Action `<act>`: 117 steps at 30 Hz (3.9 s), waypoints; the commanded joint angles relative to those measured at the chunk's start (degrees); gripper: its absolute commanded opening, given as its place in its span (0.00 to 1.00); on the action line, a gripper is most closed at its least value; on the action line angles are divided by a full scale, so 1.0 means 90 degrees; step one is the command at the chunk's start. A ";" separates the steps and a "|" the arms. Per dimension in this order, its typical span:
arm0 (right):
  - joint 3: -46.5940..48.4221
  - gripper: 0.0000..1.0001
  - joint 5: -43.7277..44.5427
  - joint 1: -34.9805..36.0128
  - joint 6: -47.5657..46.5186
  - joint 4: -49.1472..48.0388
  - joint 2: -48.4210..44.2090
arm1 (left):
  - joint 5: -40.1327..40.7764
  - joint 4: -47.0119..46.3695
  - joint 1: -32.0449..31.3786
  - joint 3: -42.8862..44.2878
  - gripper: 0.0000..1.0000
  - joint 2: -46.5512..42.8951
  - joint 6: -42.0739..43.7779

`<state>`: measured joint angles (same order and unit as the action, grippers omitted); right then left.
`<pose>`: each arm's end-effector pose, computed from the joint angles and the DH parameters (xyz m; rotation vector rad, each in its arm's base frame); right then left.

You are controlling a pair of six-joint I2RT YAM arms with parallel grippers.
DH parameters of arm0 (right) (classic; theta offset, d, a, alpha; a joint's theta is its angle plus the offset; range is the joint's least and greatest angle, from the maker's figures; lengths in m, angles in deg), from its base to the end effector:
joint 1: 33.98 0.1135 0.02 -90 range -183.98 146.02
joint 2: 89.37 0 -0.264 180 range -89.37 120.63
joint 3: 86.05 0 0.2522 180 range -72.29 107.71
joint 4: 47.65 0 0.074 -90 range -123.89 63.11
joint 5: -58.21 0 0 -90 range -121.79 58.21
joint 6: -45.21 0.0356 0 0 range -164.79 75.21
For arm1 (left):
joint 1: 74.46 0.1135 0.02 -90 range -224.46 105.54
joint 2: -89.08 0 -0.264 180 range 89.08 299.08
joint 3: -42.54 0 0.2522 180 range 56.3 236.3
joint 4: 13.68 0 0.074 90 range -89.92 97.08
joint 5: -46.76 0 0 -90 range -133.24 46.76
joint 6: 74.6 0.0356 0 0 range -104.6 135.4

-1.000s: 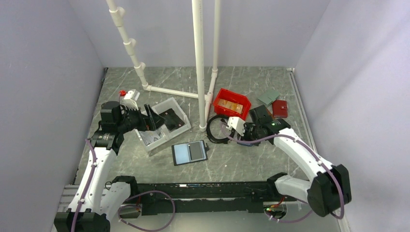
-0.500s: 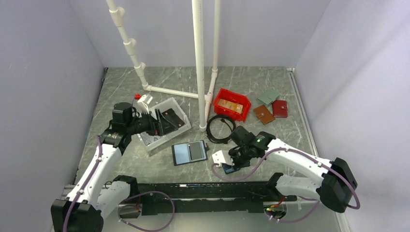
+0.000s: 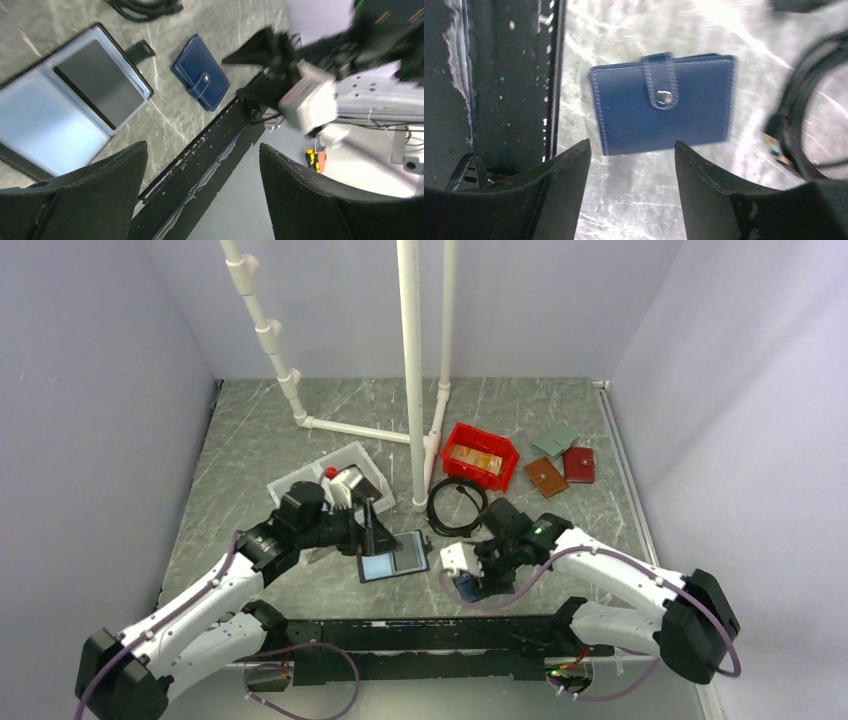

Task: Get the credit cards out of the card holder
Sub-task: Move the card holder to the center of the board, then open the card holder at the center of the board.

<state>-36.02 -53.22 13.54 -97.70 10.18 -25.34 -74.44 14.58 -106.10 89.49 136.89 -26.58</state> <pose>0.1137 0.1434 0.1880 -2.1795 1.7060 0.5021 0.1488 -0.1133 0.2545 0.1656 2.2831 -1.3003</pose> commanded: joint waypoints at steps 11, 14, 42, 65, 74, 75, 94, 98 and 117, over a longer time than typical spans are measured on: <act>0.0830 0.70 -0.1393 -0.2895 0.1909 -0.0619 -0.0630 | 0.4636 -0.0844 -0.3929 0.1251 0.80 0.2598 -0.1012; 0.0814 0.66 -0.0824 -0.3151 0.2393 -0.0878 -0.0389 | 0.5370 0.0067 -0.4437 0.2170 0.76 0.3650 -0.1477; 0.0803 0.65 -0.0020 -0.3695 0.2718 -0.0983 0.0103 | 0.7060 0.3475 -0.5164 0.5818 0.45 0.7162 -0.3349; 0.0815 0.65 -0.0032 -0.3700 0.2696 -0.0942 0.0309 | 0.7202 0.4008 -0.5166 0.6245 0.47 0.7522 -0.3394; 0.0824 0.65 -0.0047 -0.3700 0.2695 -0.0927 0.0346 | 0.7275 0.4235 -0.5166 0.6443 0.47 0.7651 -0.3398; 0.0823 0.65 -0.0045 -0.3699 0.2695 -0.0924 0.0346 | 0.7280 0.4249 -0.5164 0.6456 0.47 0.7660 -0.3404; 0.0862 0.65 -0.0127 -0.3696 0.2675 -0.0874 0.0425 | 0.7150 0.3948 -0.5166 0.6530 0.50 0.7692 -0.3018; 0.0860 0.65 -0.0128 -0.3691 0.2675 -0.0874 0.0437 | 0.7044 0.3522 -0.5166 0.6335 0.51 0.7511 -0.2816; 0.0871 0.65 -0.0166 -0.3694 0.2661 -0.0835 0.0480 | 0.6887 0.4345 -0.5313 0.6744 0.51 0.7760 -0.3157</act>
<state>-29.28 -53.31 -20.05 -73.70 3.17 -21.10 -12.19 52.17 -152.28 148.19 207.99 -54.95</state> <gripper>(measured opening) 0.650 0.505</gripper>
